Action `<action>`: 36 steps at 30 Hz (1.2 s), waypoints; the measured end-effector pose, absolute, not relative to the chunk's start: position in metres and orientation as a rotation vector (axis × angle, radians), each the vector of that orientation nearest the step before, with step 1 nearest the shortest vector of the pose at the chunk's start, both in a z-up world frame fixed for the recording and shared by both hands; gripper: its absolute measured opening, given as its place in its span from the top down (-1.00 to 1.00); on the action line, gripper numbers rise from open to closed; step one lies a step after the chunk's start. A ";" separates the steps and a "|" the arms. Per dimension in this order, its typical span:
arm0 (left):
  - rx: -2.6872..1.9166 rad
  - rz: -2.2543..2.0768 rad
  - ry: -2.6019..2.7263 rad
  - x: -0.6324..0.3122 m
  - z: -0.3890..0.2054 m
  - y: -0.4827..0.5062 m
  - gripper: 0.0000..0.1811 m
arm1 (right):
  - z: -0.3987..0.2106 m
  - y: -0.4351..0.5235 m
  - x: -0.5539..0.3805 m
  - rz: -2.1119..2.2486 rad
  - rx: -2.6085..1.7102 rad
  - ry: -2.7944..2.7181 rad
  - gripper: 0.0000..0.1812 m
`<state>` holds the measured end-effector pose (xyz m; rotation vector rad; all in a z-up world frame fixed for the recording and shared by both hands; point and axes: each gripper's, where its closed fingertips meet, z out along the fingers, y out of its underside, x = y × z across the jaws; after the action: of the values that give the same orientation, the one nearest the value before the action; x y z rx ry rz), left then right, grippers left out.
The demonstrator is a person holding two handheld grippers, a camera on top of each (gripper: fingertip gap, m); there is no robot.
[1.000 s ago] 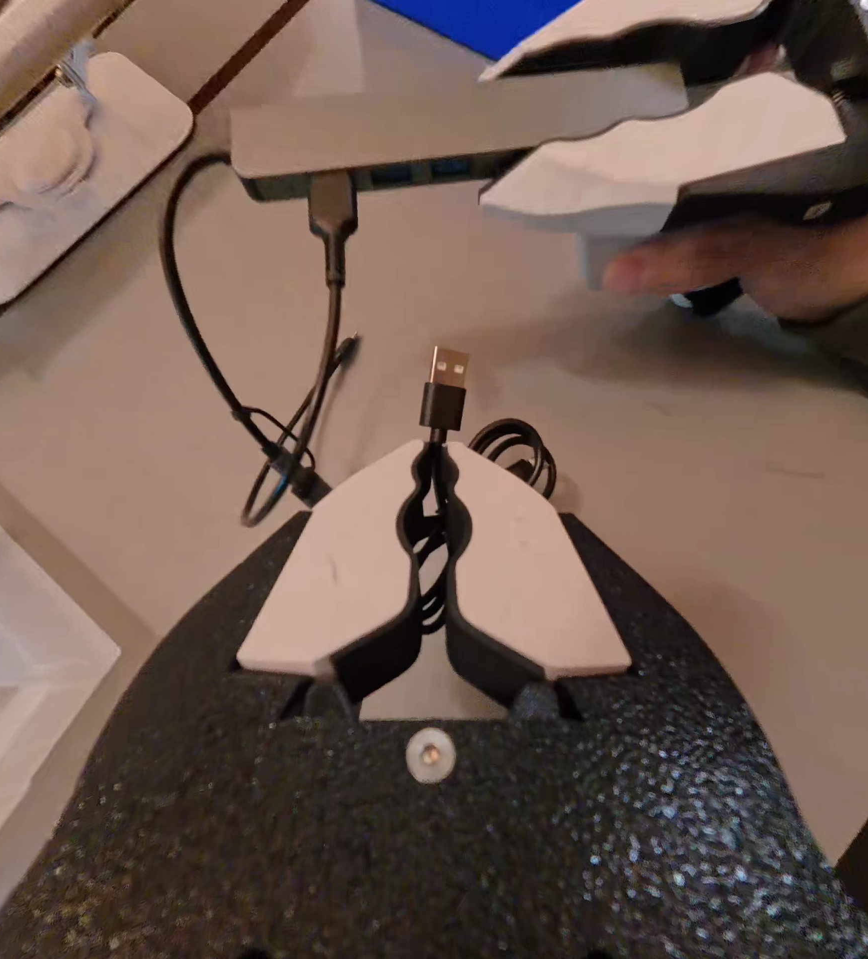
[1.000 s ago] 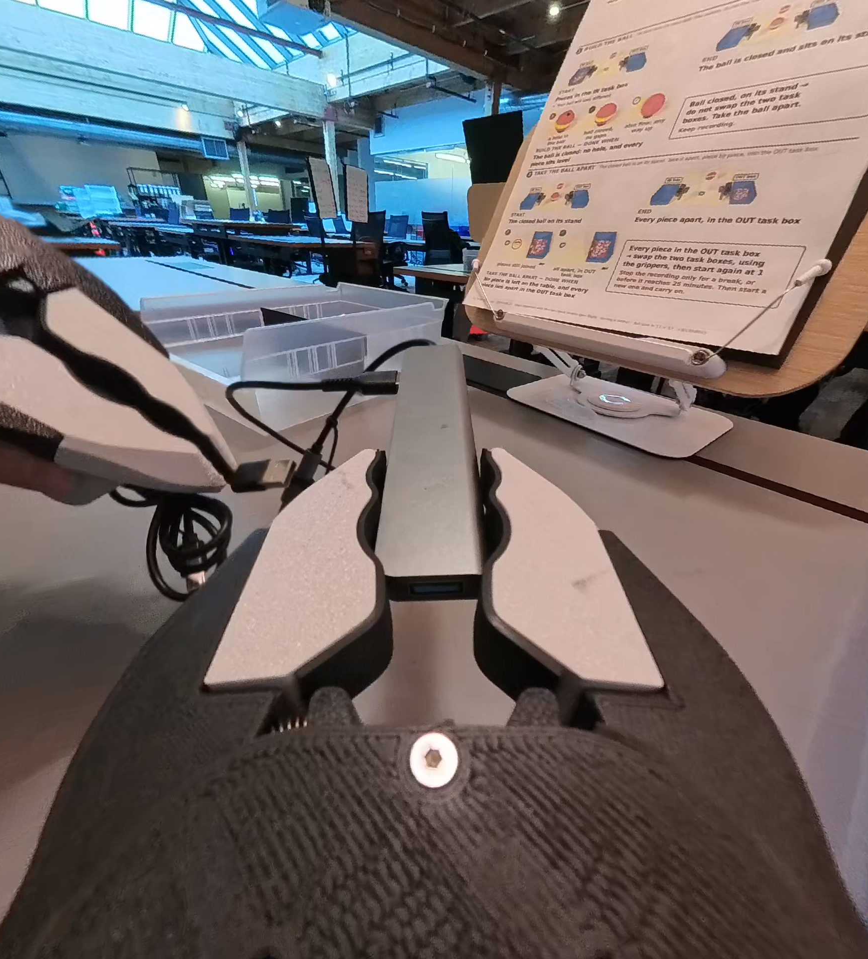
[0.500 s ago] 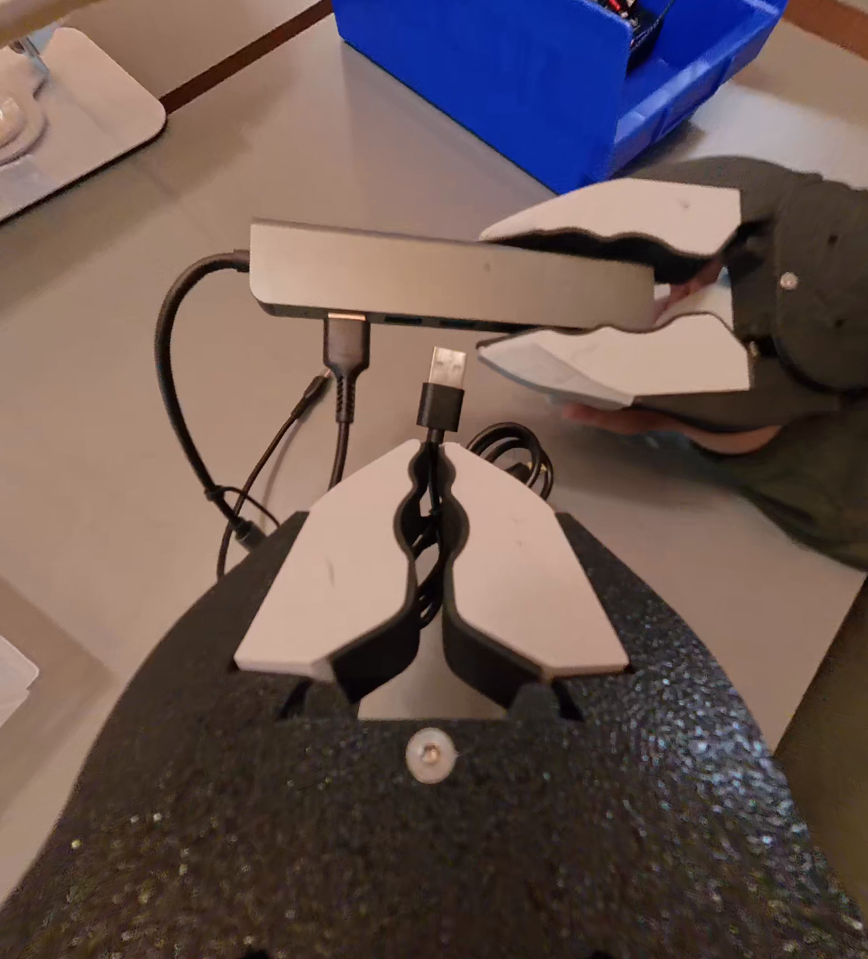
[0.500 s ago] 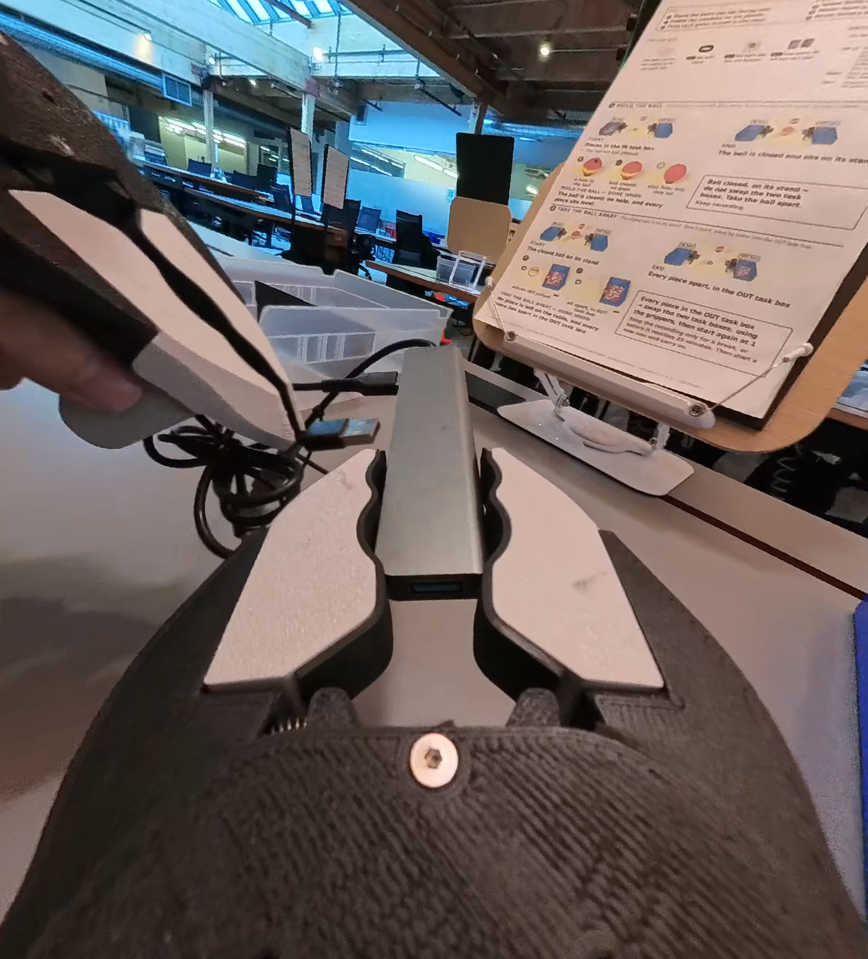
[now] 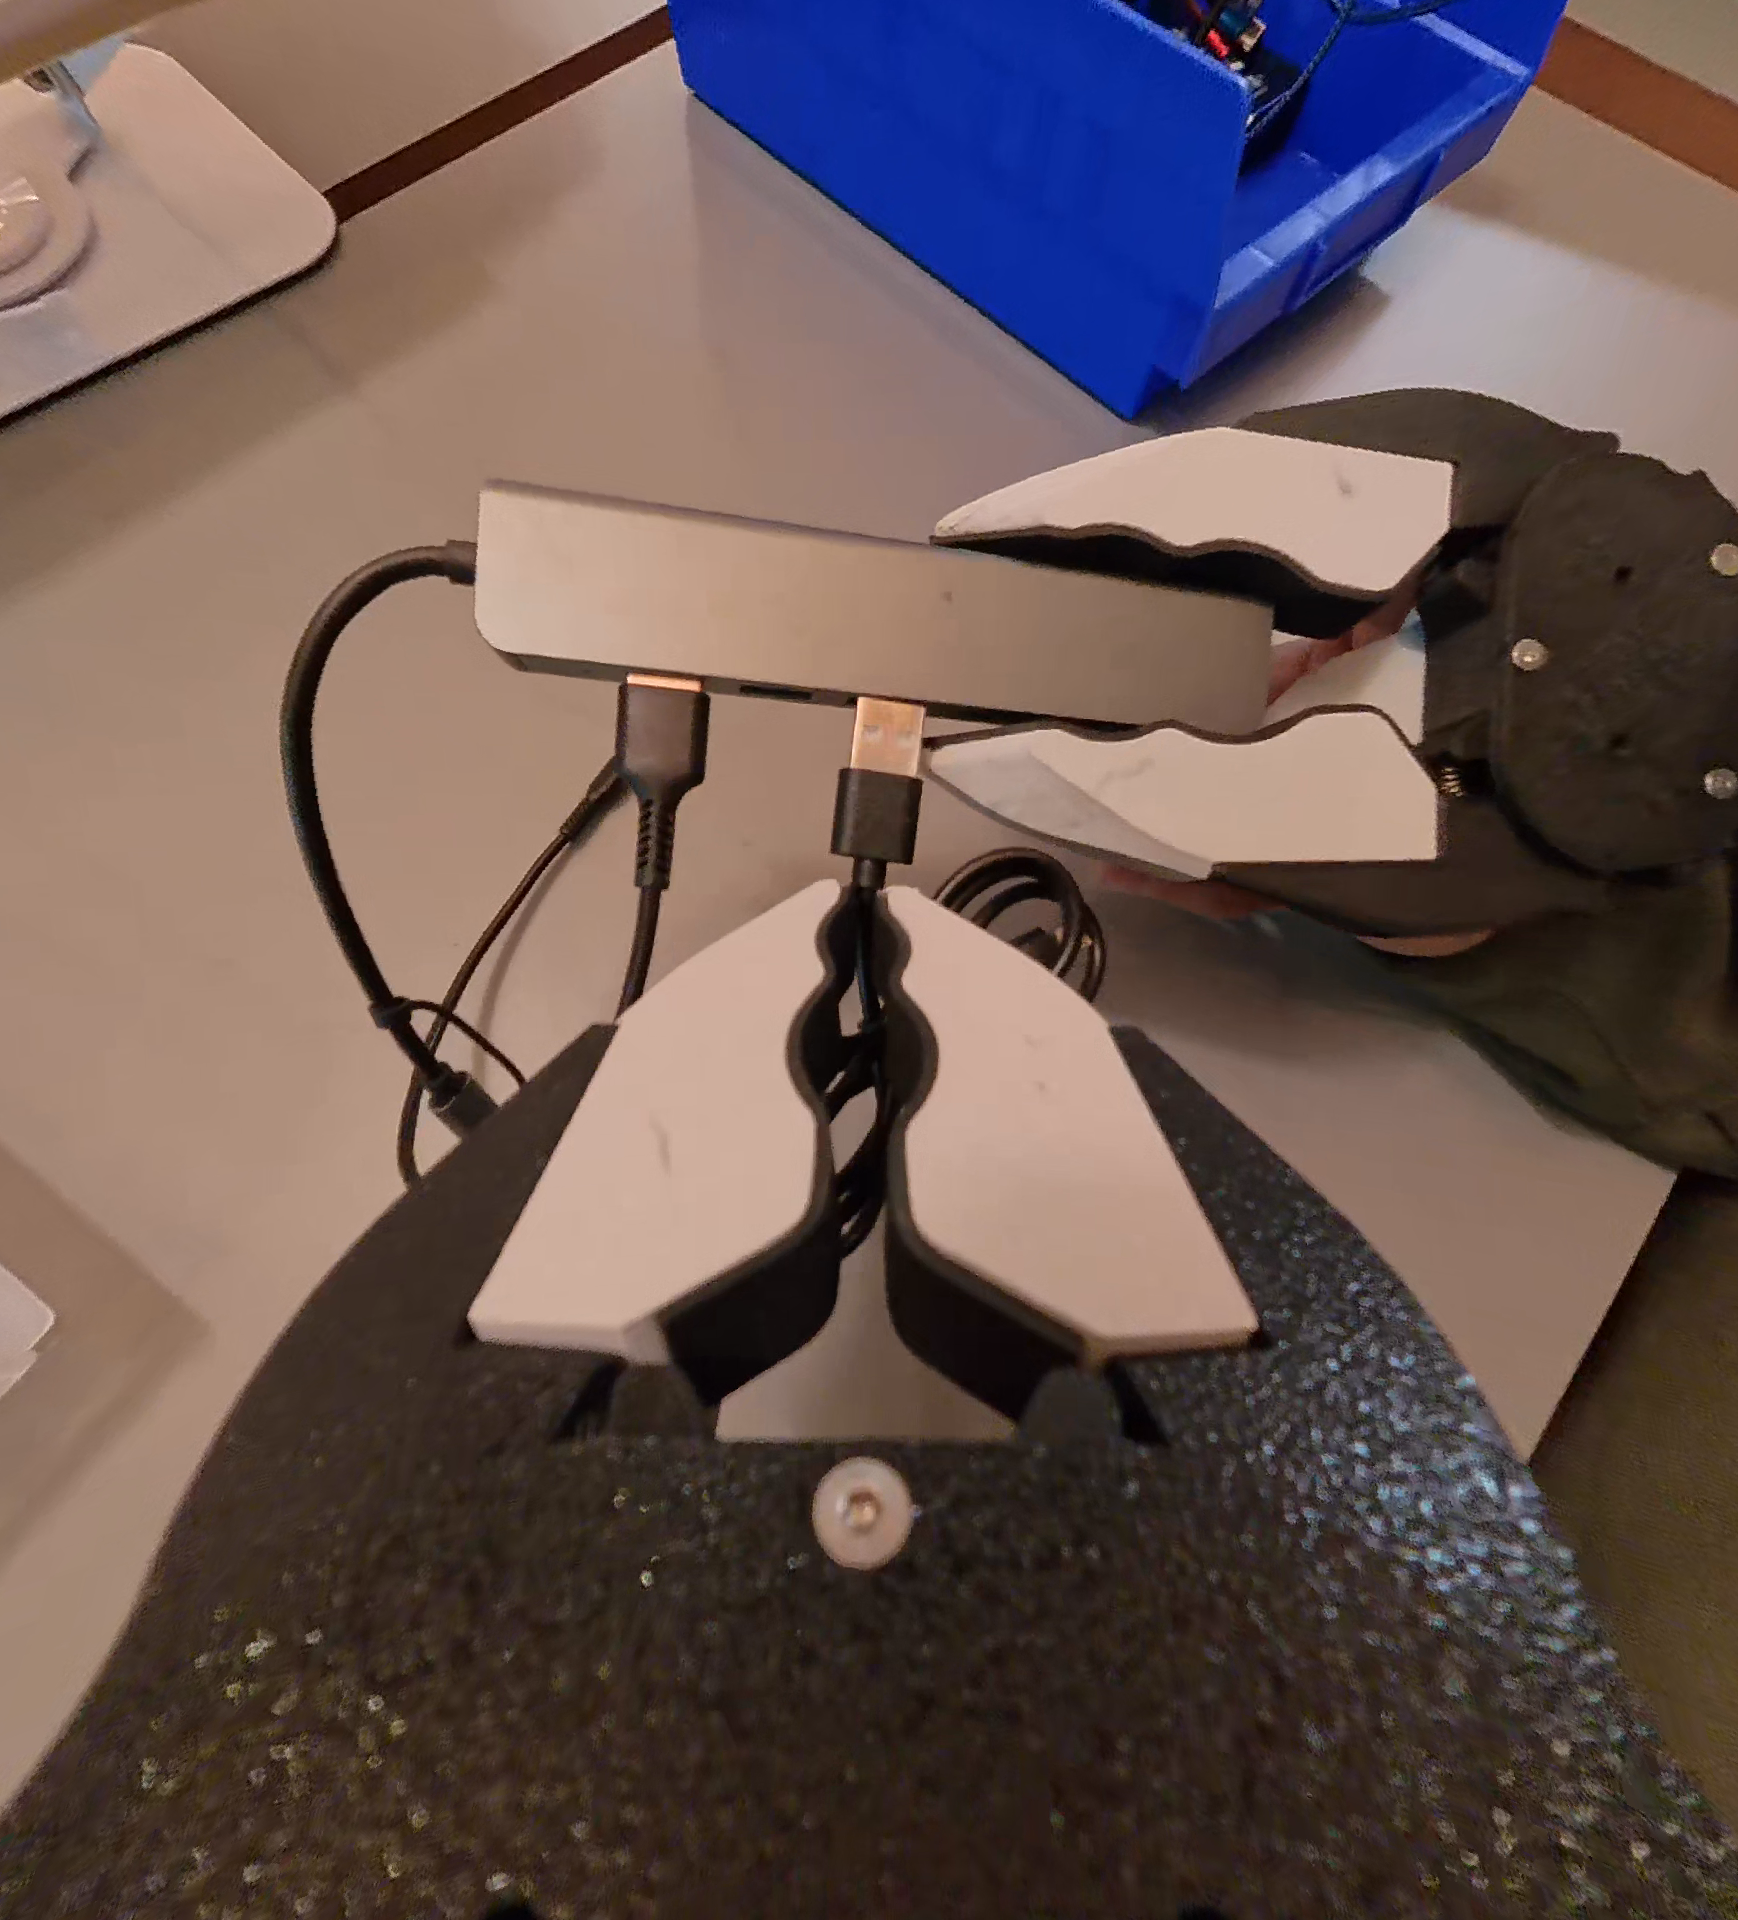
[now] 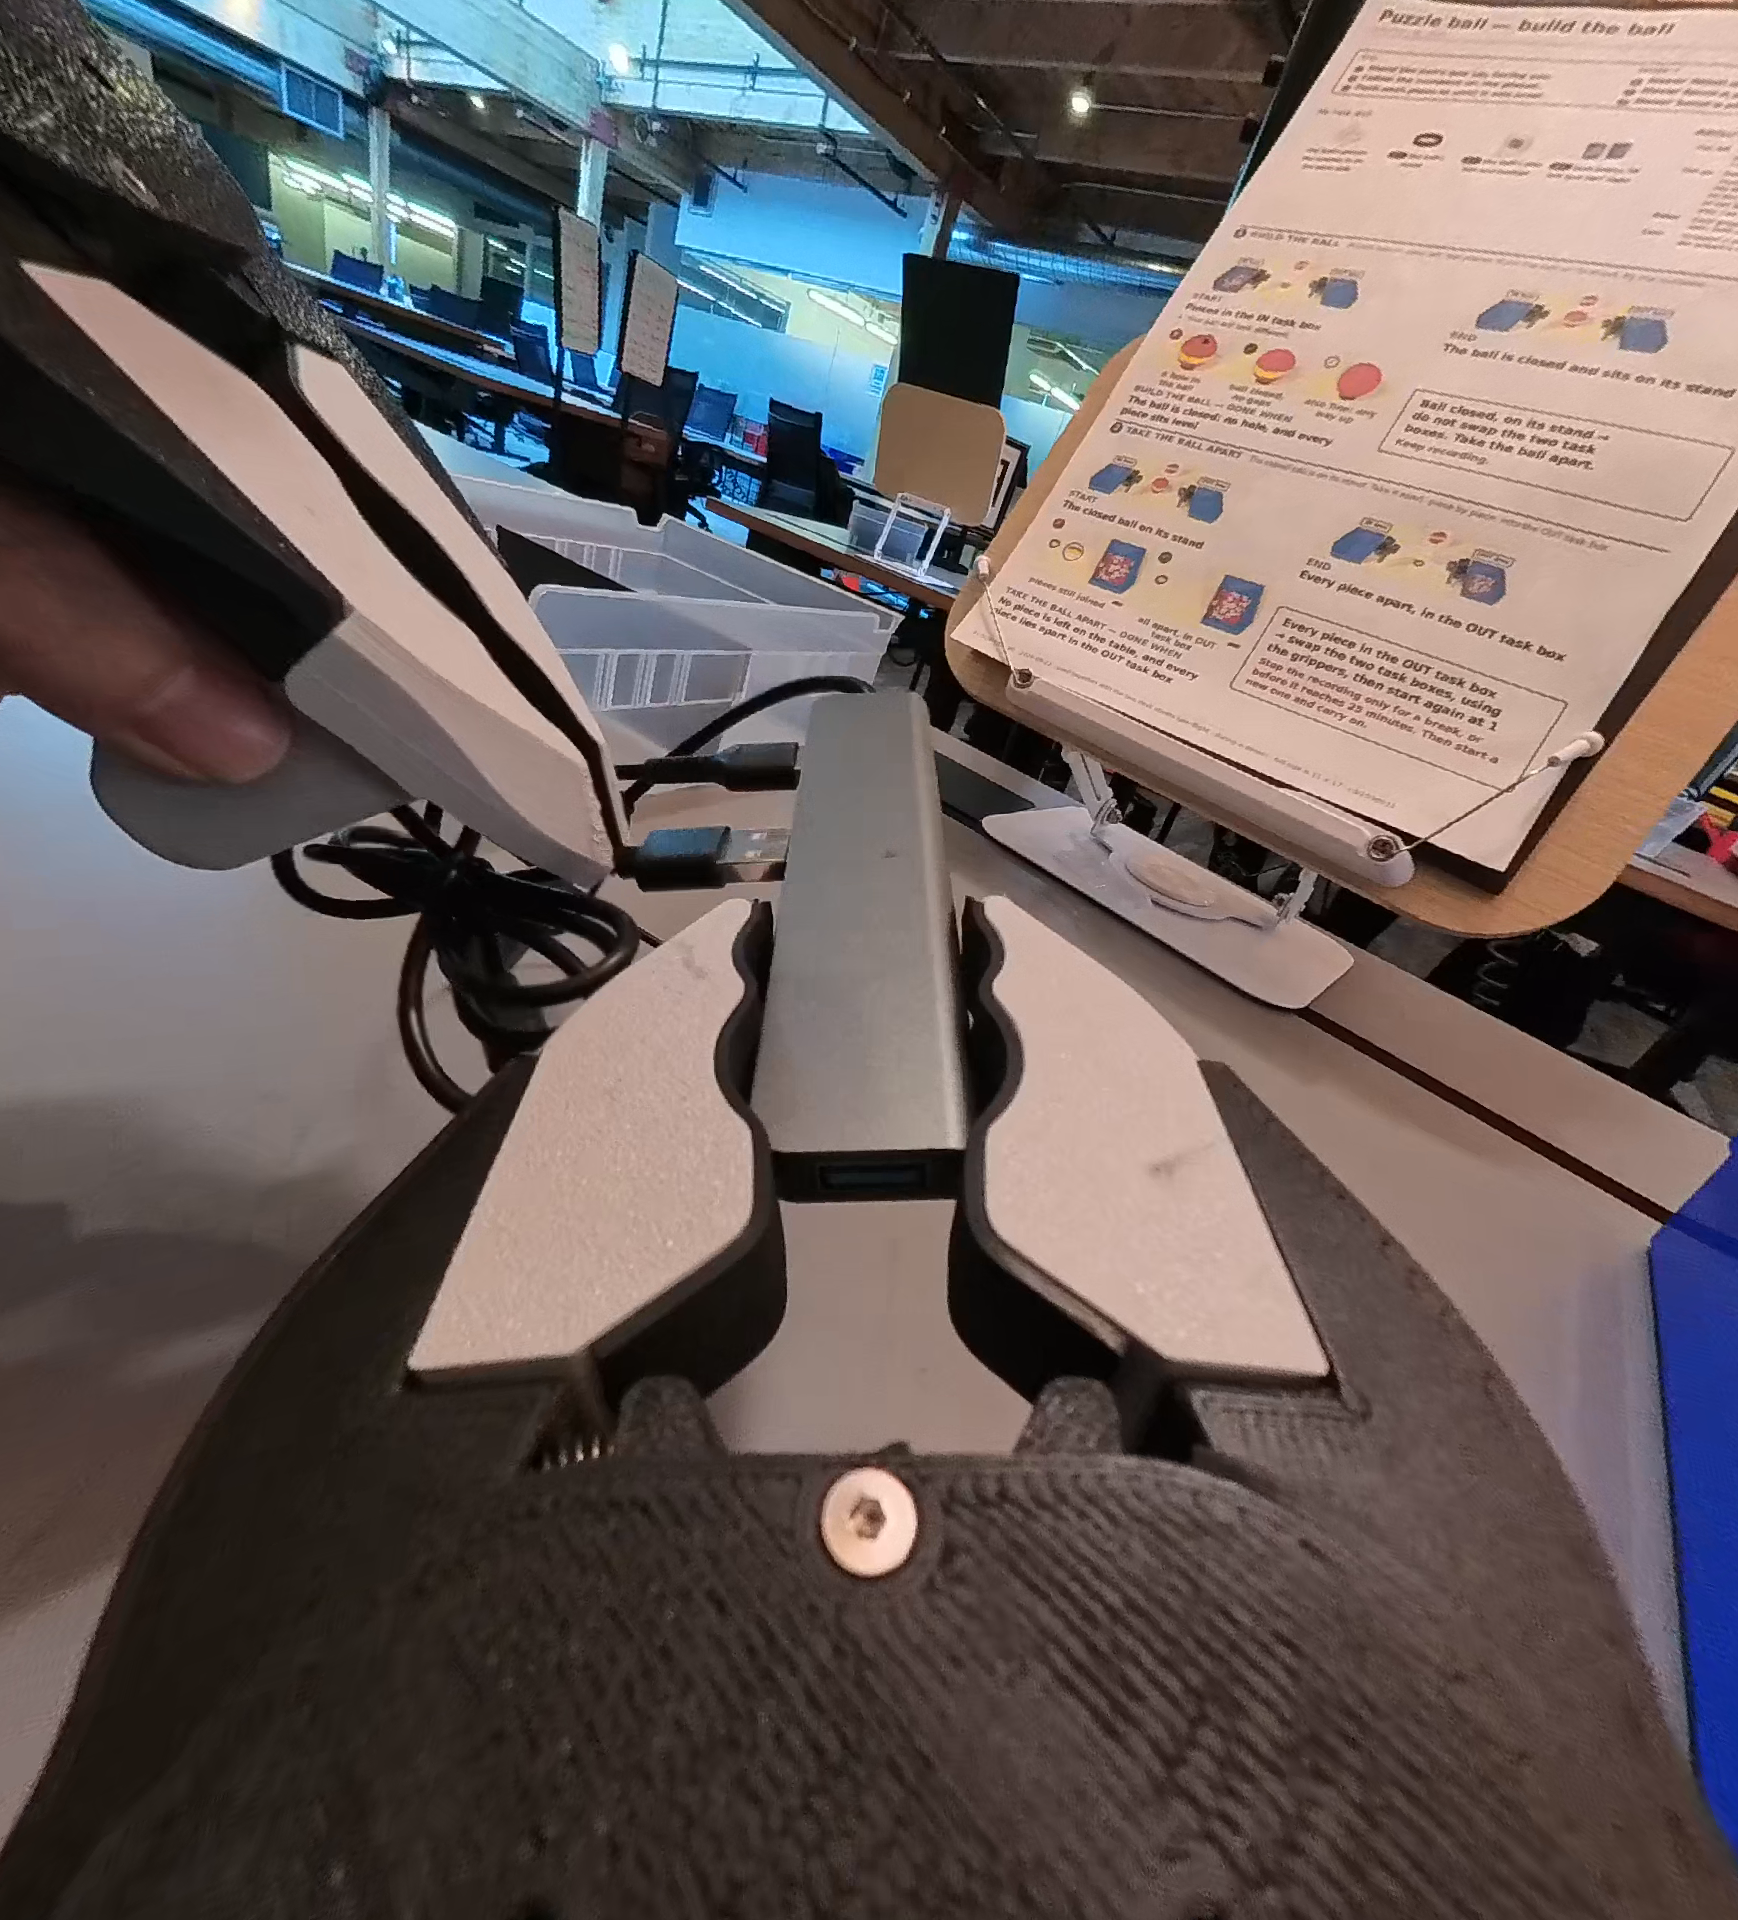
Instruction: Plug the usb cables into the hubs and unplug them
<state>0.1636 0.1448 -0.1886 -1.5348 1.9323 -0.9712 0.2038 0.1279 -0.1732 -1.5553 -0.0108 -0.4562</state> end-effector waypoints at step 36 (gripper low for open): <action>-1.125 -1.112 1.698 0.195 -0.178 0.129 0.75 | -0.161 0.120 0.215 -0.270 -1.459 0.102 0.62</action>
<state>0.1954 0.1292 -0.1778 -1.1246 1.6982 -1.1123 0.2146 0.1196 -0.1612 -1.4590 0.1024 -0.2705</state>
